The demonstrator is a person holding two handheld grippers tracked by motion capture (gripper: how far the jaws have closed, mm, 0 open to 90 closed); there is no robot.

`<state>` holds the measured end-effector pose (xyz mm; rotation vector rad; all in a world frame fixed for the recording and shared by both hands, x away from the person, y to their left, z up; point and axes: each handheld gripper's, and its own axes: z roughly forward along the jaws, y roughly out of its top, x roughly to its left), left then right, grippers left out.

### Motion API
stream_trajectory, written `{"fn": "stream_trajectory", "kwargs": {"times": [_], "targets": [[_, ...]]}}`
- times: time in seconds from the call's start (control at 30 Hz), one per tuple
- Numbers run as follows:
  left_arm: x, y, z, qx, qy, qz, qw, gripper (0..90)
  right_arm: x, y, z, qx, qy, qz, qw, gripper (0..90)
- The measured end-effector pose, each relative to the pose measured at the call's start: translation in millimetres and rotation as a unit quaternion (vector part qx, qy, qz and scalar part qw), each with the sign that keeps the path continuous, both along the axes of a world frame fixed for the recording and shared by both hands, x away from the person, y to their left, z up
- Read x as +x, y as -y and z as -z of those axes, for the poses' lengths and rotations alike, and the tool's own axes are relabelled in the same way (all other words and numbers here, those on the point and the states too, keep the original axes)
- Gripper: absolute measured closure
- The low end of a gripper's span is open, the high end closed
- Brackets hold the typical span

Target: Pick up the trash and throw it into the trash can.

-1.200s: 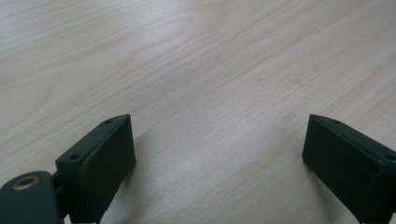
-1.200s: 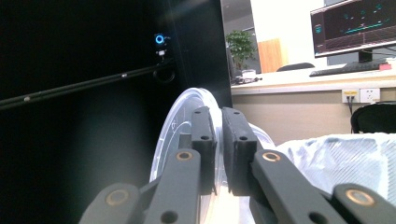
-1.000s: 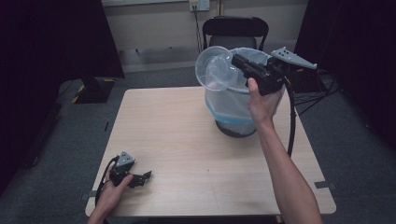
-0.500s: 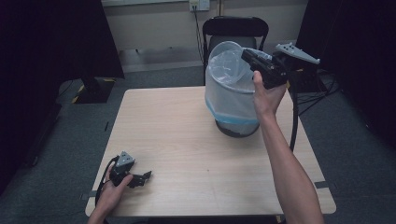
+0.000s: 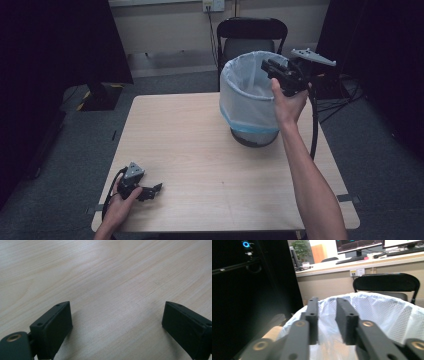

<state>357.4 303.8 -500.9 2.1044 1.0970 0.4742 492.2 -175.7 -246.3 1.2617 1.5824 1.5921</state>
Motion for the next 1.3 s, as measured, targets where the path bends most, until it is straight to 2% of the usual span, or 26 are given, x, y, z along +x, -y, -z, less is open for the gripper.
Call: {"fn": "stream_trajectory", "kwargs": {"times": [0.03,0.07,0.1,0.13,0.17,0.2,0.3,0.33,0.4,0.5,0.53,0.7,0.77,0.8,0.93,1.13,1.2,1.3], "targets": [[0.0,0.0,0.0,0.0,0.0,0.0,1.0,8.7,0.0,0.0,0.0,0.0,0.0,0.0,1.0,69.0],[0.0,-0.2,0.0,0.001,0.0,0.001,1.0,8.7,0.5,-0.4,0.7,-0.001,-0.005,-0.005,1.0,62.5],[0.0,-0.2,0.0,0.001,0.0,0.001,1.0,8.7,0.5,-0.4,0.7,-0.001,-0.005,-0.005,1.0,62.5],[0.0,-0.2,-0.1,0.001,0.0,0.001,1.0,8.6,1.1,-0.9,1.4,-0.005,-0.009,-0.006,0.9999,55.7],[0.0,-0.2,-0.1,0.001,0.0,0.001,1.0,8.7,1.1,-0.9,1.4,-0.005,-0.009,-0.006,0.9999,55.7],[0.0,-0.2,-0.1,0.001,0.0,0.001,1.0,8.6,1.8,-0.6,2.3,-0.006,-0.011,-0.014,0.9998,50.5],[0.0,-0.2,-0.1,0.001,0.0,0.001,1.0,8.6,2.3,-1.0,3.0,-0.01,-0.009,-0.015,0.9998,45.9],[0.0,-0.2,-0.1,0.001,0.0,0.001,1.0,8.7,2.6,-2.1,3.5,-0.021,-0.009,-0.015,0.9996,43.3],[0.0,-0.2,-0.1,0.001,0.0,0.001,1.0,8.6,1.5,-2.3,4.0,-0.029,-0.009,-0.014,0.9995,42.0],[0.0,-0.2,-0.1,0.001,0.0,0.001,1.0,8.6,-0.5,-1.4,4.3,-0.023,-0.005,-0.02,0.9995,39.1],[0.0,-0.2,-0.1,0.001,0.0,0.001,1.0,8.6,-4.2,-1.3,4.2,-0.026,0.001,-0.021,0.9994,37.6],[0.0,-0.1,0.0,0.0,0.0,0.001,1.0,8.6,-9.8,-3.6,3.4,-0.041,0.007,-0.029,0.9987,34.3],[0.0,-0.2,-0.1,0.001,0.0,0.001,1.0,8.6,-12.0,-4.6,4.0,-0.043,0.011,-0.046,0.9979,34.4],[0.0,-0.2,-0.1,0.001,0.0,0.001,1.0,8.6,-14.2,-5.4,5.4,-0.051,0.009,-0.048,0.9975,33.8],[0.0,-0.2,-0.1,0.001,0.0,0.001,1.0,8.6,-19.8,-6.1,10.7,-0.056,0.008,-0.058,0.9967,31.9],[0.0,-0.2,-0.1,0.001,0.0,0.001,1.0,8.6,-27.8,-7.9,14.0,-0.055,0.009,-0.074,0.9957,27.9],[0.0,-0.2,-0.1,0.001,0.0,0.001,1.0,8.6,-35.6,-9.7,14.7,-0.05,0.016,-0.087,0.9949,25.9],[0.0,-0.2,-0.1,0.001,0.0,0.001,1.0,8.6,-42.7,-12.7,16.2,-0.054,0.012,-0.1,0.9935,23.6]]}}
